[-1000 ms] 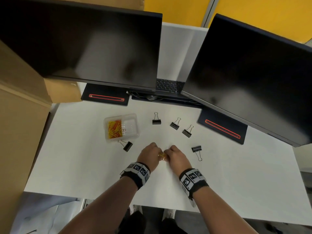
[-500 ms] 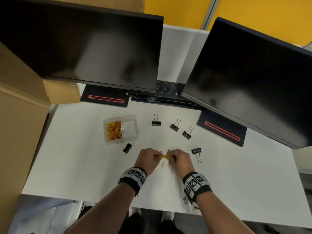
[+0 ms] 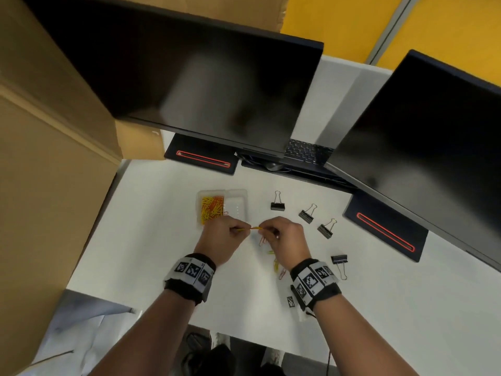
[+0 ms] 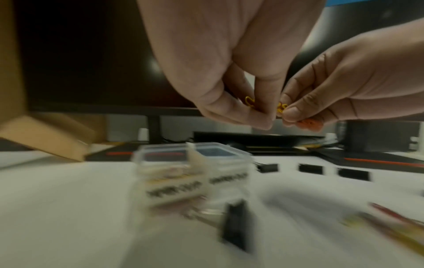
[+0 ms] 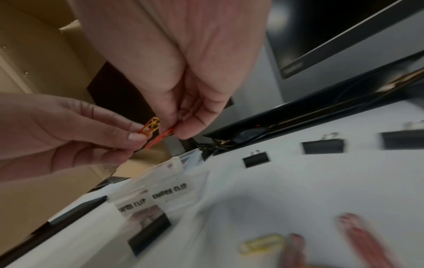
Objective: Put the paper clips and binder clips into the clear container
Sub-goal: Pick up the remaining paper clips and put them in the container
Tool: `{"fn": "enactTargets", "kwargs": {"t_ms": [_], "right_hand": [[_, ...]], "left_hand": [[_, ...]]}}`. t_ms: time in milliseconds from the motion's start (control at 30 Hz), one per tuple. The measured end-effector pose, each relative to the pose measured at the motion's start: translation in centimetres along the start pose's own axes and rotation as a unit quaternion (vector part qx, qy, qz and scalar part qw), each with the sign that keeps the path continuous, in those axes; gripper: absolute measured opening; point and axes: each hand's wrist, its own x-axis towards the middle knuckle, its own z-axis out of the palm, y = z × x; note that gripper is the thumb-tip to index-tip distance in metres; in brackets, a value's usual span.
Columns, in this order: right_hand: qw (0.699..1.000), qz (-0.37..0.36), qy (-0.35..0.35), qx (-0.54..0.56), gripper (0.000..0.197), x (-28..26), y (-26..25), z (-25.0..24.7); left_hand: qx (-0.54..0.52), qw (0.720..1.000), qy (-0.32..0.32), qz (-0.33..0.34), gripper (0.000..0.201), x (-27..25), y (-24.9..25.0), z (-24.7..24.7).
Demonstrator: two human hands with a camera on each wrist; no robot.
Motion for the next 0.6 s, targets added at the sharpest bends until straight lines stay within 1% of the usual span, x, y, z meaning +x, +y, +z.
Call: {"fn": "enactTargets", "kwargs": {"t_ms": [67,167,333,400,500,600], "right_hand": [[1.000,-0.017,-0.011,0.003,0.007,2.0,-1.6,1.5],[0.999,-0.024,-0.044,-0.005,0.009,4.9,-3.7,4.2],[0.997,0.040,-0.071,-0.001,0.013,7.6,-5.4,7.2],[0.996,0.050,-0.072,0.001,0.015,7.7,-5.4,7.2],[0.995,0.048,-0.080,0.022,0.025,7.1,-5.1,6.3],[0.992,0.060,-0.065,0.092,0.028,5.5,-3.9,4.5]], "left_hand": [[0.014,0.999,0.025,-0.017,0.010,0.7,-0.7,-2.3],[0.067,0.996,0.059,-0.031,0.014,1.9,-2.2,-5.0],[0.046,0.993,0.073,-0.083,0.019,3.8,-4.4,-6.5],[0.022,0.993,0.068,-0.098,0.027,4.2,-4.9,-6.6],[-0.023,0.993,0.068,-0.099,0.037,4.2,-4.9,-6.8],[-0.055,0.991,0.080,-0.091,0.035,3.5,-4.3,-6.7]]}}
